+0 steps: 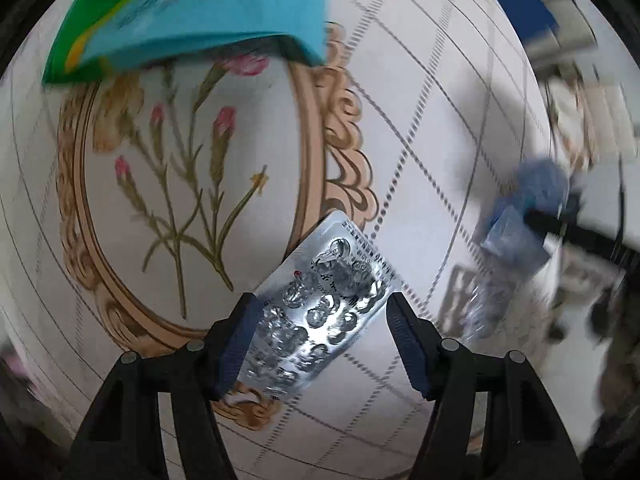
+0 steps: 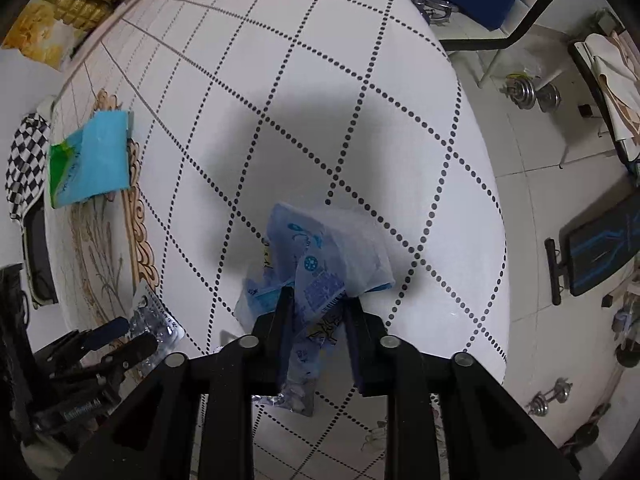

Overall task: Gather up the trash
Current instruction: 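Grasp the silver blister pack with the left gripper while the right grasps the blue plastic bag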

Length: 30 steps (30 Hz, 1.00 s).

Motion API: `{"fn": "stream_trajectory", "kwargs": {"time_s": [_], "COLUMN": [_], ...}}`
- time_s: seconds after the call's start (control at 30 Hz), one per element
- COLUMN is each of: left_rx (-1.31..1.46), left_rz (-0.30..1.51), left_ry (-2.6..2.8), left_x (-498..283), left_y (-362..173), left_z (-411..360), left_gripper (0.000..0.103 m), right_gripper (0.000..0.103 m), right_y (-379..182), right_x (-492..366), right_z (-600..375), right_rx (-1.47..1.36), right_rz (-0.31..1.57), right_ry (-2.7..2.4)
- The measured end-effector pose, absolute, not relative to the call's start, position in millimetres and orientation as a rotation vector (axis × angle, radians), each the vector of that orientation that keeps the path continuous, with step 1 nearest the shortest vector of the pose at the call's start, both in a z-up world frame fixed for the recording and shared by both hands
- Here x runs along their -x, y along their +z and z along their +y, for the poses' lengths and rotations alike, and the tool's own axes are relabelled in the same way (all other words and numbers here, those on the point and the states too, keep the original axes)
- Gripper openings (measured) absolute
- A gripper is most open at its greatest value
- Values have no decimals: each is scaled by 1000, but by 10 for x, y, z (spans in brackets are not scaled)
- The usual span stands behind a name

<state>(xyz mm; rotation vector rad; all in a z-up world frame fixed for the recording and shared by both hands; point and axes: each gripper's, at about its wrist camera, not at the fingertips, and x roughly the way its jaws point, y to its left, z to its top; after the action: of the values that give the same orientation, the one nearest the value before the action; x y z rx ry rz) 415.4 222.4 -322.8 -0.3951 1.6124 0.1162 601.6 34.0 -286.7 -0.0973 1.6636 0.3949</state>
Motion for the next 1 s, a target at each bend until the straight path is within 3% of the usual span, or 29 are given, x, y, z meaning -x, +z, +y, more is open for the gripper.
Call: {"fn": "stream_trajectory", "kwargs": {"time_s": [0.07,0.2,0.3,0.33,0.4,0.5,0.67,0.8,0.87,0.97,1.0], "left_rx": [188,-91,-39,-32,-7,61,203,260,191,100,72], "left_rz": [1636,1664,1669,1668,1668,1654,1560,1537,1574,1597,1614], "left_ry": [51,-29,-38,-31,-7,34,116,143,126,72,72], "left_x": [-4178,-4156,-4235,-4241,-4258,-4261,-4027,-3846,-3804,-3792,-3815], "left_y": [-3237,-3294,-3297,-3286,-3265,-3222,-2910,-2838,-2994,-3077,-3122], "left_z": [2000,1689,1622,1631,1733,2020,2099,2147,2188,2107,2101], "left_gripper": [64,70,67,67,66,63,38,37,38,66,66], "right_gripper": [43,45,44,41,20,13,10,9,9,9,9], "right_y": [-2888,-2968,-2958,-2952,-2932,-2900,-2711,-2603,-2563,-2563,-2570], "right_x": [-6013,-5984,-5961,-5955,-5931,-5889,-5786,-5669,-5611,-5593,-5590], "right_z": [386,442,454,448,450,433,377,348,347,334,334], "right_rx": [133,184,196,198,195,182,120,84,86,81,80], "right_rz": [1661,1663,1641,1635,1610,1599,1566,1559,1553,1548,1547], "right_ry": [383,377,376,375,385,397,431,455,461,451,445]}}
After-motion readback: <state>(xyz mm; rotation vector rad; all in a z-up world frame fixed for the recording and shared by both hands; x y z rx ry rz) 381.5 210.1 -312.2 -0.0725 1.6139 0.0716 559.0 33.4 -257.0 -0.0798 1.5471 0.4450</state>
